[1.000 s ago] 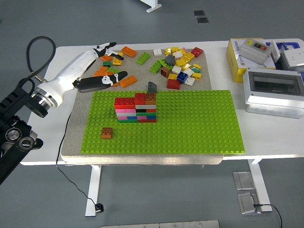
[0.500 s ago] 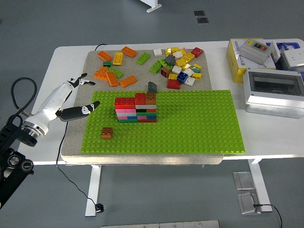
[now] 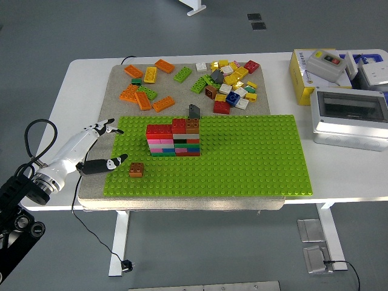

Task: Pick up the brick,pile it on top of brick,press brick,pick up the brick,pile it on top of brick,press brick

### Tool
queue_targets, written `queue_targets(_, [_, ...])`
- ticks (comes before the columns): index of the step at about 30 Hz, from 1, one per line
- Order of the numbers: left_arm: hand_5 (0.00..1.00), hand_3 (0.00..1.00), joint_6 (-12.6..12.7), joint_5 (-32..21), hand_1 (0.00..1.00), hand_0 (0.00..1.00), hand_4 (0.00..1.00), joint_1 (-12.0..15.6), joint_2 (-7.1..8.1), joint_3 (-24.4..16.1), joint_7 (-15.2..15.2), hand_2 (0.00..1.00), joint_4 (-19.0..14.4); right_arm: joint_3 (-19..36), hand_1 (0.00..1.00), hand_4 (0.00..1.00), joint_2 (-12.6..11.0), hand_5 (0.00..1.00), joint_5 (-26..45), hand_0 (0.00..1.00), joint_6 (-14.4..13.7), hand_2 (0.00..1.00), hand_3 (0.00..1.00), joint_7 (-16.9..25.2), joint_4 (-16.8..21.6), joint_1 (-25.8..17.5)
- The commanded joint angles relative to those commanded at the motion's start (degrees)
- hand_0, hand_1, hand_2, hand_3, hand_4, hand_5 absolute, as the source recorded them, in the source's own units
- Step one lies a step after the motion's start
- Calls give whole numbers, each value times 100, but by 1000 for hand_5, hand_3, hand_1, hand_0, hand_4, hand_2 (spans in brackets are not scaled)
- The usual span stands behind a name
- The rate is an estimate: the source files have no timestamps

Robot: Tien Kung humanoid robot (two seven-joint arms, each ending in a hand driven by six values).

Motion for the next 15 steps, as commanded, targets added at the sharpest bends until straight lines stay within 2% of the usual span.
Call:
queue_targets(5, [405, 768, -28, 132, 998, 998, 746, 139, 108, 163, 96, 998, 41, 51, 727, 406, 99, 844, -98, 730, -9, 763, 697, -114, 0, -101])
queue_targets(14, [405, 768, -35, 375, 998, 998, 745, 346, 13, 60, 232, 998, 49, 45, 726, 406, 167, 854, -66, 731, 15, 787, 722, -255, 0, -196])
queue_targets(15, [406, 768, -37, 389, 998, 998, 744, 361, 4, 38, 239, 998, 41, 73, 757, 424, 169, 886, -66, 736, 29, 833, 781, -298, 0, -202])
